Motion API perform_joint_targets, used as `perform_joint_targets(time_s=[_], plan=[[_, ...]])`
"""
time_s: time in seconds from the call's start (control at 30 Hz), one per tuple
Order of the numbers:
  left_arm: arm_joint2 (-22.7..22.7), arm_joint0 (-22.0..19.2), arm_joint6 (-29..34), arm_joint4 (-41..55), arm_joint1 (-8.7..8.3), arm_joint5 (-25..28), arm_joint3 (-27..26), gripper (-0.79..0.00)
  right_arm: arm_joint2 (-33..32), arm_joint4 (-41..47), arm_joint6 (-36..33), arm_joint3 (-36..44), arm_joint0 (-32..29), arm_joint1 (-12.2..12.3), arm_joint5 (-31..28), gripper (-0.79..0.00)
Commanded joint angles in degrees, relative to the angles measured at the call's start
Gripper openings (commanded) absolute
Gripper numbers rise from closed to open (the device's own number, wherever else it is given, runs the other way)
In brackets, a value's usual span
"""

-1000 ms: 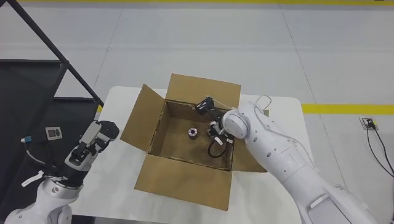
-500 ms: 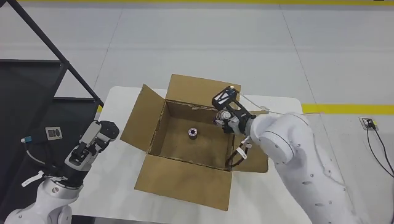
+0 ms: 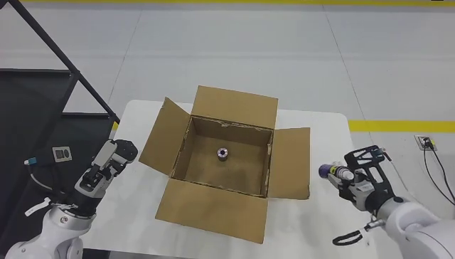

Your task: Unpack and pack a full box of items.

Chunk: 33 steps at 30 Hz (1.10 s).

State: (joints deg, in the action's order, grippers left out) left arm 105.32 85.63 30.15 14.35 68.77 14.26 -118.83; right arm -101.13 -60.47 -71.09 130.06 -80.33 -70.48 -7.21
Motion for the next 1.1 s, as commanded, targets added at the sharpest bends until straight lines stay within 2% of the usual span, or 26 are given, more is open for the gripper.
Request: perform_joint_targets(time_s=[0.0,0.17,0.33,0.47,0.83,0.87,0.93,0.97,1.0,1.03,1.07], plan=[[0.0,0.0,0.0,0.0,0.0,0.0,0.0,0.0,-0.41,1.21,0.31,-2.55,-1.65,0.16,-1.81,-0.785],[0.0,0.0,0.0,0.0,0.0,0.0,0.0,0.0,1.97,2.64,2.49,-12.35,-0.96,0.52,-5.73,-0.785],[0.0,0.0,0.0,0.0,0.0,0.0,0.0,0.0,3.39,-1.02,5.3,-20.72,2.14,0.87,-4.82,-0.785],[0.0,0.0,0.0,0.0,0.0,0.0,0.0,0.0,4.54,-2.22,6.94,-23.02,3.5,1.08,-4.94,-0.785],[0.0,0.0,0.0,0.0,0.0,0.0,0.0,0.0,6.46,-4.4,5.74,-28.52,7.61,1.75,-4.29,-0.785],[0.0,0.0,0.0,0.0,0.0,0.0,0.0,0.0,6.71,-4.72,5.28,-29.07,7.96,1.81,-4.11,-0.727],[0.0,0.0,0.0,0.0,0.0,0.0,0.0,0.0,7.22,-4.71,4.91,-29.91,8.77,1.89,-3.93,-0.73],[0.0,0.0,0.0,0.0,0.0,0.0,0.0,0.0,7.27,-4.51,4.95,-30.24,8.97,1.92,-3.95,-0.671],[0.0,0.0,0.0,0.0,0.0,0.0,0.0,0.0,7.25,-4.2,4.98,-30.82,9.29,1.99,-4.04,-0.65],[0.0,0.0,0.0,0.0,0.0,0.0,0.0,0.0,7.23,-3.99,4.94,-31.16,9.47,2.05,-4.16,-0.539],[0.0,0.0,0.0,0.0,0.0,0.0,0.0,0.0,7.22,-3.85,4.87,-31.4,9.61,2.12,-4.21,-0.486]])
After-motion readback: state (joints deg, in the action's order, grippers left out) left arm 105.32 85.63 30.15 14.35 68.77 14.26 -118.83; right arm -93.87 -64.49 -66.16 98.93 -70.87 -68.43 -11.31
